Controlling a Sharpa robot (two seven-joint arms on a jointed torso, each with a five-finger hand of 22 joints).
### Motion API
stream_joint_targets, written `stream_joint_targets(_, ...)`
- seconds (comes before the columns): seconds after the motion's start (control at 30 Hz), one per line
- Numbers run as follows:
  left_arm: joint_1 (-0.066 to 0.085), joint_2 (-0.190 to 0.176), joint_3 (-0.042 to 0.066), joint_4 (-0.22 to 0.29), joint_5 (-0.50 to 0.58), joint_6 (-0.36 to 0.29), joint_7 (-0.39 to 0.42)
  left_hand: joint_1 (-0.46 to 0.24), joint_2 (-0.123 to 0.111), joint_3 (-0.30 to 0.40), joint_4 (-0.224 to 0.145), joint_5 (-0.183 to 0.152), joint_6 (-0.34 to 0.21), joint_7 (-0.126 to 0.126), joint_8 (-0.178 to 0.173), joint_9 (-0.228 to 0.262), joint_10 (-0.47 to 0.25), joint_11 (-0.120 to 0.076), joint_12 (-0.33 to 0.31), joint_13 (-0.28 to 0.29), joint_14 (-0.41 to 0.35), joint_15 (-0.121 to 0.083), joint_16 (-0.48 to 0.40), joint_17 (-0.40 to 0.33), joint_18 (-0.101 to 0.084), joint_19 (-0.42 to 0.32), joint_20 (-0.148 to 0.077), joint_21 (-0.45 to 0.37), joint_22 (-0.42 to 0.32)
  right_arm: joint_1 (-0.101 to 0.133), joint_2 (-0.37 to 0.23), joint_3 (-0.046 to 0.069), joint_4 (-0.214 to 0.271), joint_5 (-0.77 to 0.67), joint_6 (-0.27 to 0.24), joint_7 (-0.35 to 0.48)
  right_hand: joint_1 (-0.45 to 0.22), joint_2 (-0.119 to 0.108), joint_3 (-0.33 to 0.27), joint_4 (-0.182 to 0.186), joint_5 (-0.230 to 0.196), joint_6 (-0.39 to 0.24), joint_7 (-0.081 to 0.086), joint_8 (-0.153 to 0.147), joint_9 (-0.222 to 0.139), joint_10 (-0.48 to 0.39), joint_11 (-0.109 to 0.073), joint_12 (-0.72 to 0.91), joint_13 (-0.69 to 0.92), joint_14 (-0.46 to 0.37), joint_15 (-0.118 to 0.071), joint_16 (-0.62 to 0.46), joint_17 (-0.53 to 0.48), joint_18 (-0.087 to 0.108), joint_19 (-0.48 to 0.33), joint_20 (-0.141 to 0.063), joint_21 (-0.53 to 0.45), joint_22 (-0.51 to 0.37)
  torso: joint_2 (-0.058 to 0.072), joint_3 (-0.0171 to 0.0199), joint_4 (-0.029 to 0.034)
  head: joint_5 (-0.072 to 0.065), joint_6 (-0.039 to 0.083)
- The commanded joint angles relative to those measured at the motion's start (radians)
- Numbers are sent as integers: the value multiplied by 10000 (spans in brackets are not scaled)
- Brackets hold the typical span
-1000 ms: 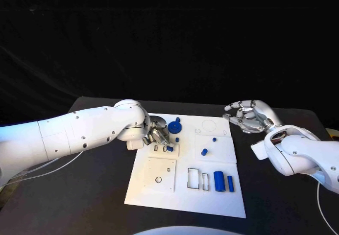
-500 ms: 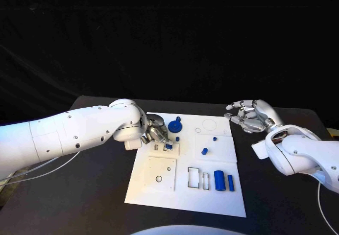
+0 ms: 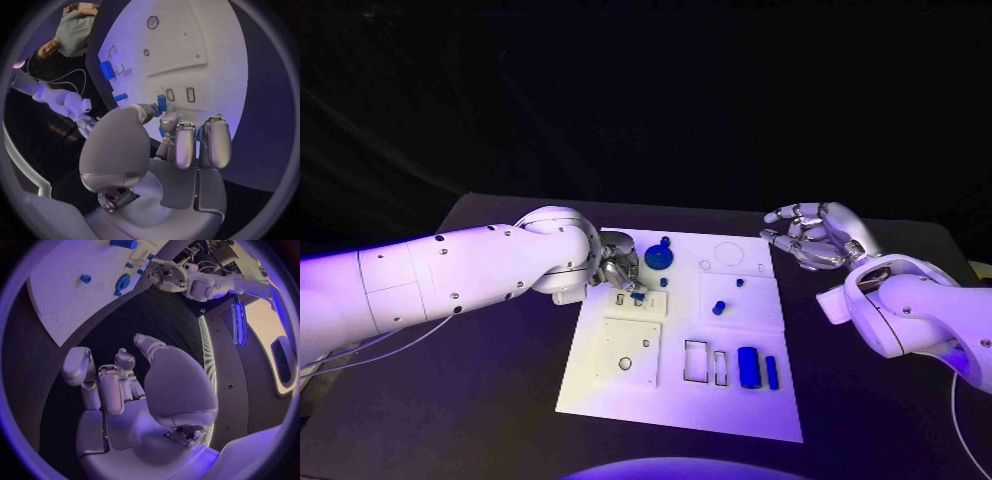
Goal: Assemble the parts on the task board
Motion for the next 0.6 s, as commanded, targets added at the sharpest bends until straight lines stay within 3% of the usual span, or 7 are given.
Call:
stream_joint_targets(0.03,-18,43,-4,49,-868,1,80,-52,-120,1916,-1829,37,119,-30,50,1241,99,-6,94,64,659,-82,46,1432,-184,90,-14,56,53,-9,11,0,22,-14,4,110,-98,-18,-1,50,5,-77,-25,53,-8,-92,-12,-36,-16,249,-28,-52,-6,158,-94,2,-49,-8,-6,2,-22,9,8)
stream_joint_targets(0.6,-53,228,-88,-67,-1001,606,-22,-190,-199,2118,-1826,52,222,-70,88,1322,258,-39,238,227,659,-107,41,1431,-213,186,-23,124,198,-11,7,0,43,-13,17,103,-117,-13,1,74,16,-87,-25,63,-11,-95,-11,-38,-25,248,-27,-57,-6,159,-97,3,-65,-16,11,6,-17,18,-32)
